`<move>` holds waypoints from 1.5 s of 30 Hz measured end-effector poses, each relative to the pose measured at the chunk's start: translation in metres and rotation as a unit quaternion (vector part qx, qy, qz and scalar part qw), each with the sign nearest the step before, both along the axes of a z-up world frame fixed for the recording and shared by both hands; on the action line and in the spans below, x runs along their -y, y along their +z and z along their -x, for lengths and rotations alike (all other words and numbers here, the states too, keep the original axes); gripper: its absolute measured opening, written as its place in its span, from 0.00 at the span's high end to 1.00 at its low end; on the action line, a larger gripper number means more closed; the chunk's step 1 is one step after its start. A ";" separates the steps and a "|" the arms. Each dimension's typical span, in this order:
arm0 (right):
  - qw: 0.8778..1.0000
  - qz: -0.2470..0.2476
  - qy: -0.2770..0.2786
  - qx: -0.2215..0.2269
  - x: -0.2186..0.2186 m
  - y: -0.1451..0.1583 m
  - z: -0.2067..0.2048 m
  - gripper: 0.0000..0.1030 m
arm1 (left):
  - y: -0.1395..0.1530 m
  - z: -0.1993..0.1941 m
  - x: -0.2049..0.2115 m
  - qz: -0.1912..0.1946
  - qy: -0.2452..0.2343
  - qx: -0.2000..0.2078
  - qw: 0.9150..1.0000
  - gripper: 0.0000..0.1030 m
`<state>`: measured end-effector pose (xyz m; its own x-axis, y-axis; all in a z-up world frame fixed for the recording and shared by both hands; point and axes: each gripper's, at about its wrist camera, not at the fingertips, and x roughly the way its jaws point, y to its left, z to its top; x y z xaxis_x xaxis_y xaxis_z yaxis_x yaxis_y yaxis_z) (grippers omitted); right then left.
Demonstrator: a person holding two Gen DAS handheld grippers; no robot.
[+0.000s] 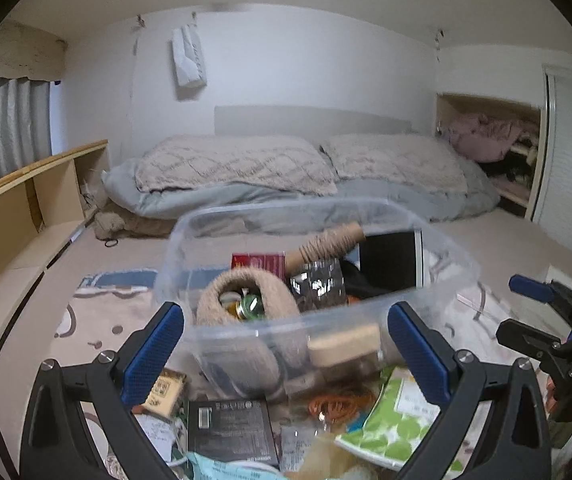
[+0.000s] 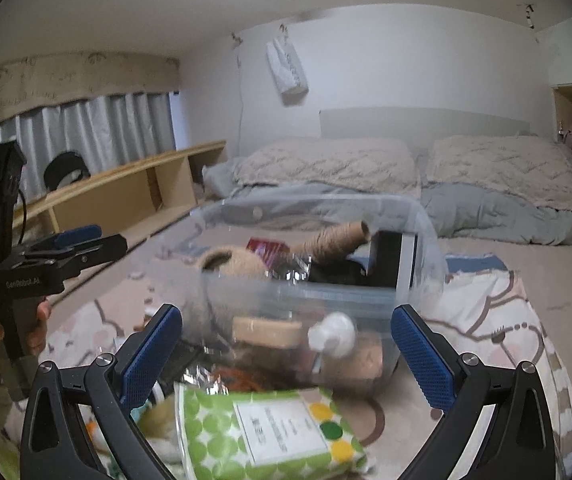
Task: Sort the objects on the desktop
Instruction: 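Move the right tool to the green polka-dot cotton bag and grasp it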
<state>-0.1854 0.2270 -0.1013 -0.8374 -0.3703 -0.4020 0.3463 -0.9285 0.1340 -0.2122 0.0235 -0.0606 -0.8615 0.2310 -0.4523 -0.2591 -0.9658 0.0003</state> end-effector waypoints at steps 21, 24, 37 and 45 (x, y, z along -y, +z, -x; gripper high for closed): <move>0.984 -0.138 0.092 0.071 0.068 -0.086 -0.026 0.00 | -0.093 -0.001 -0.003 0.081 0.001 0.071 0.994 0.00; 0.980 -0.161 0.097 0.071 0.078 -0.093 -0.025 0.00 | -0.099 0.000 0.001 0.088 0.008 0.075 0.993 0.00; 0.983 -0.139 0.017 0.120 0.066 -0.109 0.011 0.00 | -0.107 0.002 0.015 0.075 0.021 0.080 0.994 0.00; 0.992 -0.052 -0.053 0.102 0.018 -0.081 0.022 0.00 | -0.108 -0.001 0.007 0.084 0.009 0.075 0.994 0.00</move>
